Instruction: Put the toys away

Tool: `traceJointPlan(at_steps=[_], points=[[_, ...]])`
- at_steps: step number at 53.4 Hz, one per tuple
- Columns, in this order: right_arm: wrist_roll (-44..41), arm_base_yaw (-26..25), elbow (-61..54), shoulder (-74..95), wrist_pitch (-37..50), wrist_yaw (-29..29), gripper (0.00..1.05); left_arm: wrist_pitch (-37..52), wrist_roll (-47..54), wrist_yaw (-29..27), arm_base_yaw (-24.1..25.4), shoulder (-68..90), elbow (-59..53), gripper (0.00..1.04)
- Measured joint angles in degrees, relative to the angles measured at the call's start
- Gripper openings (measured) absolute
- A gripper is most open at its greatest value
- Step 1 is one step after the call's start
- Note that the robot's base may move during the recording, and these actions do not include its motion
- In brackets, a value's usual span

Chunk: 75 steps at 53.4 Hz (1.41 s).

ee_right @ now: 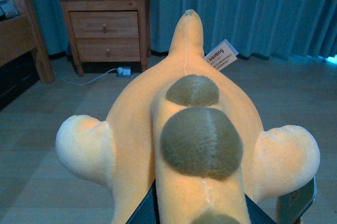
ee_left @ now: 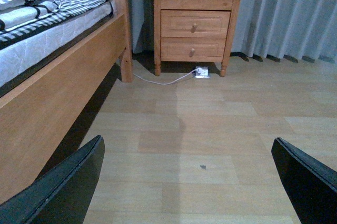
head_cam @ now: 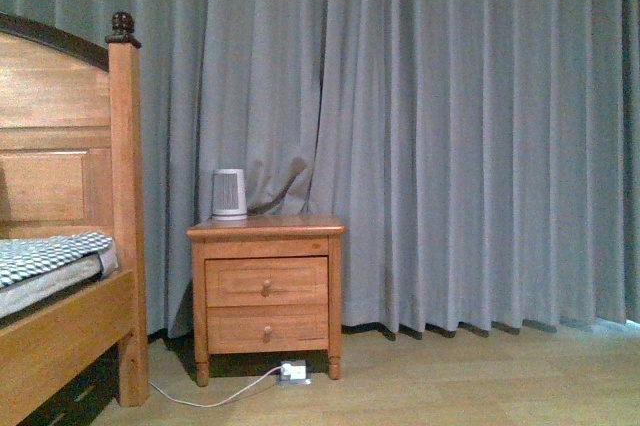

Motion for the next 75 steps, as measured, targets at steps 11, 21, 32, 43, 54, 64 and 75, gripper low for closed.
traceJointPlan(at_steps=[11, 21, 32, 43, 54, 64, 75], points=[[0.0, 0.0, 0.0, 0.0, 0.0, 0.0, 0.07, 0.0, 0.0, 0.0, 0.0, 0.0, 0.0, 0.98], [0.0, 0.0, 0.0, 0.0, 0.0, 0.0, 0.07, 0.0, 0.0, 0.0, 0.0, 0.0, 0.0, 0.98], [0.0, 0.0, 0.0, 0.0, 0.0, 0.0, 0.07, 0.0, 0.0, 0.0, 0.0, 0.0, 0.0, 0.98], [0.0, 0.0, 0.0, 0.0, 0.0, 0.0, 0.07, 0.0, 0.0, 0.0, 0.0, 0.0, 0.0, 0.98], [0.0, 0.0, 0.0, 0.0, 0.0, 0.0, 0.07, 0.0, 0.0, 0.0, 0.0, 0.0, 0.0, 0.98], [0.0, 0.0, 0.0, 0.0, 0.0, 0.0, 0.07, 0.0, 0.0, 0.0, 0.0, 0.0, 0.0, 0.98], [0.0, 0.0, 0.0, 0.0, 0.0, 0.0, 0.07, 0.0, 0.0, 0.0, 0.0, 0.0, 0.0, 0.98]])
